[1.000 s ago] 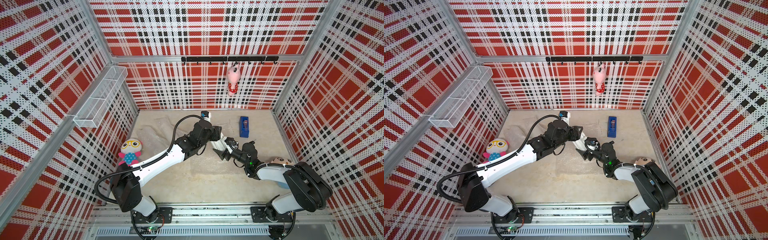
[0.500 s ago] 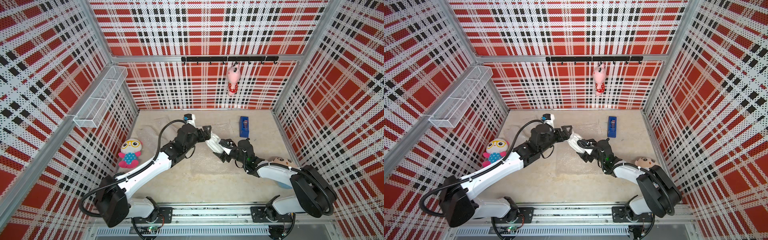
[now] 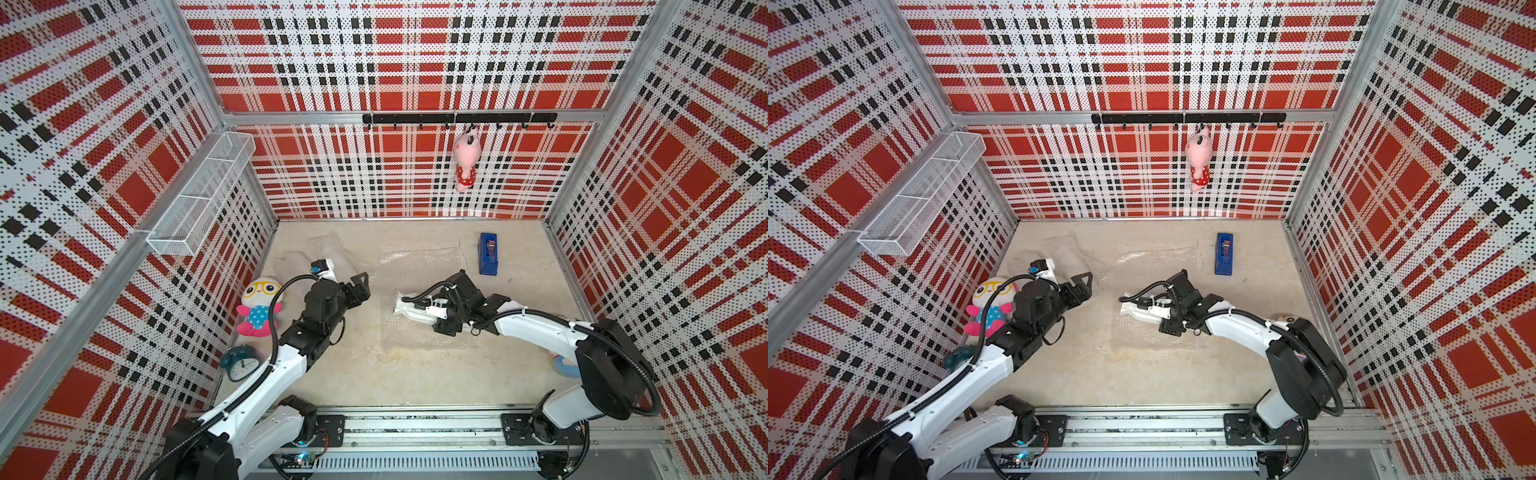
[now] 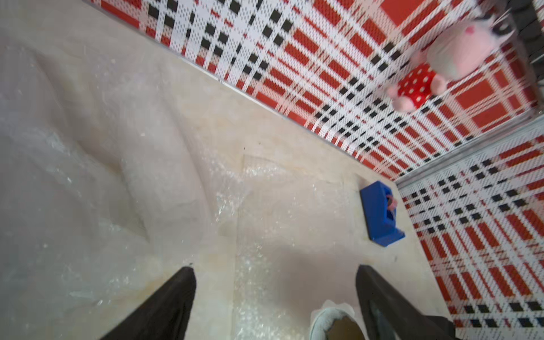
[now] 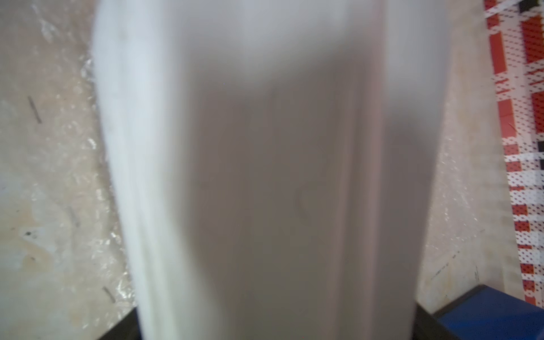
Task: Wrap vases in bubble wrap
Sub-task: Place the vase in bubble wrap.
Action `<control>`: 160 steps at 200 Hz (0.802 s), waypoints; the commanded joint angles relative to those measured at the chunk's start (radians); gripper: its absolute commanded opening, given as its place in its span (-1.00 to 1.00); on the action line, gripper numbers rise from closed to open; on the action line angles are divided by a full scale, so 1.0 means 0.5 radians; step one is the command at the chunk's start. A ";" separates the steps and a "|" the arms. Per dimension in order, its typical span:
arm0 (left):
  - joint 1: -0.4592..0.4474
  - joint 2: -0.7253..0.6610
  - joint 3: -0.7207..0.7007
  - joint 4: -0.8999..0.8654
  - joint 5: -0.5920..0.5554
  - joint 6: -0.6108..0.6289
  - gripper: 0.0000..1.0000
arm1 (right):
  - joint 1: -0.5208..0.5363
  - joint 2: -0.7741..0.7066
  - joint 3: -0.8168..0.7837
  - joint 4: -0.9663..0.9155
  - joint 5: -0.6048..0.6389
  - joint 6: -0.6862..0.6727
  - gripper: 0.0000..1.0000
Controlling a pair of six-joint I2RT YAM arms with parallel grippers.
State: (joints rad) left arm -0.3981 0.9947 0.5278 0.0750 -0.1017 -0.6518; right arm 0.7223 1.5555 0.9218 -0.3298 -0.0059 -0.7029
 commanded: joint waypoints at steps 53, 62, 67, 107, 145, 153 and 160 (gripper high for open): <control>-0.138 0.219 -0.227 0.289 0.182 -0.008 0.71 | 0.125 0.138 0.190 -0.250 0.323 -0.261 0.34; -0.170 0.253 -0.241 0.325 0.176 -0.017 0.70 | 0.129 0.155 0.210 -0.261 0.328 -0.262 0.34; -0.187 0.271 -0.251 0.348 0.176 -0.024 0.70 | 0.134 0.156 0.215 -0.256 0.331 -0.268 0.33; -0.242 0.374 -0.284 0.446 0.175 -0.071 0.67 | 0.159 0.184 0.236 -0.210 0.280 -0.306 0.35; -0.241 0.401 -0.280 0.448 0.169 -0.074 0.66 | 0.166 0.220 0.188 -0.102 0.260 -0.320 0.37; -0.242 0.412 -0.281 0.445 0.170 -0.074 0.65 | 0.165 0.221 0.172 -0.068 0.261 -0.328 0.37; -0.244 0.420 -0.279 0.447 0.170 -0.074 0.65 | 0.166 0.225 0.165 -0.036 0.260 -0.336 0.37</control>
State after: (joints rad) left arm -0.5144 1.1900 0.3912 0.2638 -0.0223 -0.6853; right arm 0.7975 1.6764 1.0008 -0.4511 0.1345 -0.8322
